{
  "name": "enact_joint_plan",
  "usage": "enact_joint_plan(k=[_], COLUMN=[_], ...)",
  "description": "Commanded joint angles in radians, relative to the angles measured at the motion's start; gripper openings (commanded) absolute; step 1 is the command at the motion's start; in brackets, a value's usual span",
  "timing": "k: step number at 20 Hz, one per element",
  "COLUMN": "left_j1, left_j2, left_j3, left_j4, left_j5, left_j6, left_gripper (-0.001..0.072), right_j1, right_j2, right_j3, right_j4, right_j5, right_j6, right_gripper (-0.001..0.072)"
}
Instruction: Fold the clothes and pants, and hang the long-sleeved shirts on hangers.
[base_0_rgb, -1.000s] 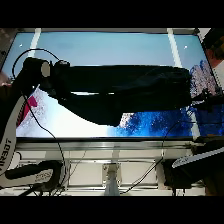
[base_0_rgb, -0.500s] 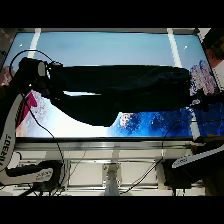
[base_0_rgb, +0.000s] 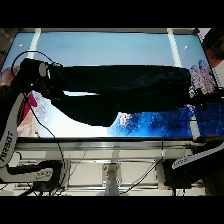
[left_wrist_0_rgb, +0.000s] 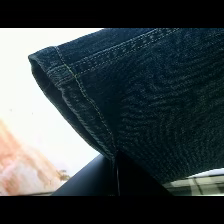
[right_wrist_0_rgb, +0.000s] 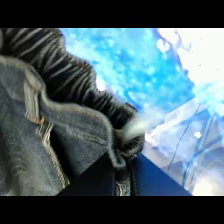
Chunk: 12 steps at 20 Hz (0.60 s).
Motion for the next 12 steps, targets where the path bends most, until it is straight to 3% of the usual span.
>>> enact_joint_plan(k=[1, 8, 12], left_j1=[0.004, 0.052, 0.066], left_j2=[-0.034, 0.027, 0.124], left_j3=[-0.003, -0.095, -0.287], left_j4=[-0.029, -0.047, -0.055], left_j5=[0.015, 0.147, 0.216], left_j6=[0.0, -0.023, -0.023], left_gripper=[0.0012, 0.001, 0.0011], right_j1=[0.012, -0.099, -0.246], right_j2=[-0.002, 0.105, 0.222], right_j3=[0.0, -0.04, -0.219], right_j4=[-0.002, -0.247, -0.253], right_j5=[-0.03, 0.113, 0.079], right_j6=[-0.024, -0.135, -0.203], right_gripper=[0.0049, 0.0047, 0.0046])
